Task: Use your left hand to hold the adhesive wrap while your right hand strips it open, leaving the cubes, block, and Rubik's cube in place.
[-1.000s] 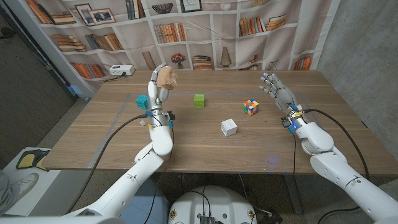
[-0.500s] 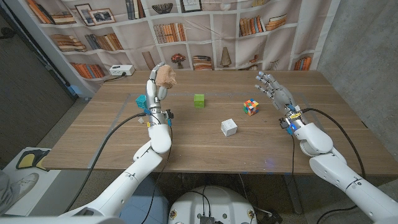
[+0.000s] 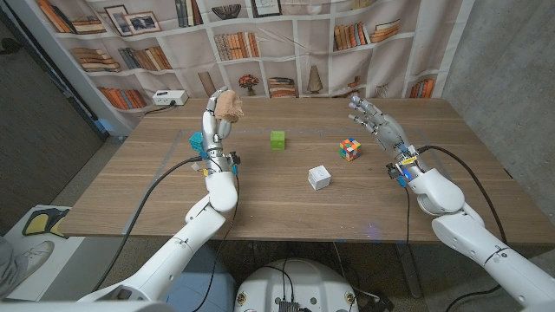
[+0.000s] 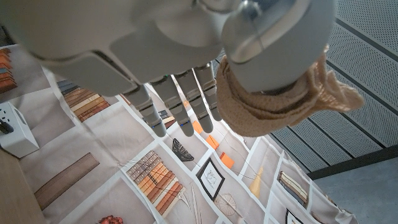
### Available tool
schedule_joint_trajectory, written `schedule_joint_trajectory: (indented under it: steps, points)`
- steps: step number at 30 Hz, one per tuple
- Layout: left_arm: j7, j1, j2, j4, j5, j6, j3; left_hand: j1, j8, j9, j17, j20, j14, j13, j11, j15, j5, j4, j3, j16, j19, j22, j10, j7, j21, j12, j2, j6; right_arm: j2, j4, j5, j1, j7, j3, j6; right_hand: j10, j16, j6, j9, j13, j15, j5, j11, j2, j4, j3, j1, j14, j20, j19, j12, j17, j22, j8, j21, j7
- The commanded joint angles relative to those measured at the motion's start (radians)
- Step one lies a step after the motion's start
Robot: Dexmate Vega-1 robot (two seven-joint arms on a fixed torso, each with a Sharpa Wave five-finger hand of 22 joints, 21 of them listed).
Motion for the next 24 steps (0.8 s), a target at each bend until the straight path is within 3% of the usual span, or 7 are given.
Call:
schedule_joint_trajectory:
  steps: [1,7,14,24]
  points:
    - [0.001,-0.007,0.001,-0.002,0.005,0.008,0.001,0.012,0.005,0.002,0.003,0.002,0.004,0.003,0.000,0.000,0.010,-0.006,0.003,0.000,0.002,-0.001,0.004,-0.002,-0.002,-0.001,0.002,0.010,-0.022,-0.057,-0.092,-0.020,-0.029,0.016,0.025,0.018,0.005,0.009,0.002,0.002,-0.004,-0.003,-0.004,-0.001,-0.007,0.006,0.017,0.003,0.002,0.007,0.012,0.003,0.002,0.006,0.001,-0.004]
    - [0.002,-0.009,0.001,-0.010,0.011,0.018,0.005,0.014,0.005,0.001,0.002,0.002,0.005,0.004,0.001,0.000,0.011,-0.008,0.002,0.001,0.003,-0.001,0.006,-0.001,-0.002,-0.002,0.000,0.010,-0.032,-0.100,-0.136,-0.039,-0.053,0.027,0.017,0.056,0.012,0.055,0.003,0.004,-0.010,0.000,-0.007,0.025,-0.017,0.038,0.082,0.027,-0.013,0.055,0.017,0.002,0.001,0.017,0.013,-0.007]
    - [0.001,-0.015,0.000,-0.004,0.013,0.013,0.011,0.016,0.003,0.001,0.002,0.005,0.005,0.005,0.000,0.000,0.016,-0.004,0.007,0.002,0.001,-0.001,0.008,-0.001,-0.003,-0.004,0.015,0.008,-0.058,-0.162,-0.214,-0.058,-0.083,0.041,-0.030,0.075,0.013,0.081,0.003,0.007,-0.021,0.000,-0.042,0.069,-0.030,0.100,0.209,0.042,-0.057,0.094,0.010,0.001,0.000,0.016,0.011,-0.032]
    - [0.007,-0.027,-0.006,0.017,0.016,-0.004,0.020,0.019,0.001,0.002,0.002,0.008,0.005,0.006,0.000,-0.002,0.022,0.001,0.015,0.003,0.001,0.000,0.004,-0.006,-0.003,-0.009,0.033,0.003,-0.066,-0.207,-0.281,-0.070,-0.111,0.054,-0.046,0.076,0.011,0.078,0.004,0.008,-0.037,-0.002,-0.068,0.076,-0.032,0.124,0.262,0.043,-0.071,0.091,0.004,0.000,0.000,0.010,0.005,-0.043]
